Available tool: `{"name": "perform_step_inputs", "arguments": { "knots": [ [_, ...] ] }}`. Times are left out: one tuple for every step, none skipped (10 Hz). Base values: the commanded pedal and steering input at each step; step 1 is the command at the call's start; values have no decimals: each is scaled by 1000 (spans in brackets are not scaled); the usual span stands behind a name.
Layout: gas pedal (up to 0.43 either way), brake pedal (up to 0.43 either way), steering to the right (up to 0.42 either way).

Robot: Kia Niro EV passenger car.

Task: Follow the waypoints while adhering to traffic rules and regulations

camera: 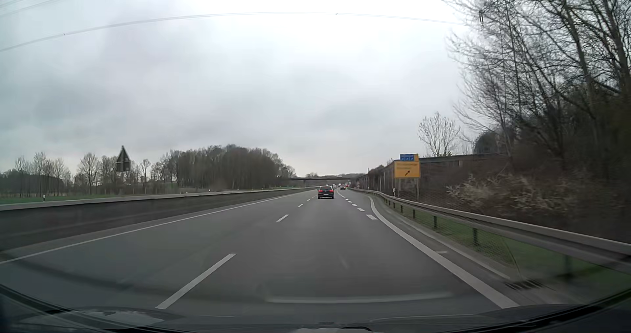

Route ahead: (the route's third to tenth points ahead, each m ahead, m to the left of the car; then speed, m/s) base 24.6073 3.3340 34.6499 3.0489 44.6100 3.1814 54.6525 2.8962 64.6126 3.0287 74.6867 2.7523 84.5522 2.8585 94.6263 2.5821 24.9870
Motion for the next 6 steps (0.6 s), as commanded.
{"name": "perform_step_inputs", "arguments": {
  "knots": [
    [197, 0, 0],
    [197, 0, 0],
    [197, 0, 0],
    [197, 0, 0],
    [197, 0, 0],
    [197, 0, 0]
  ]
}}
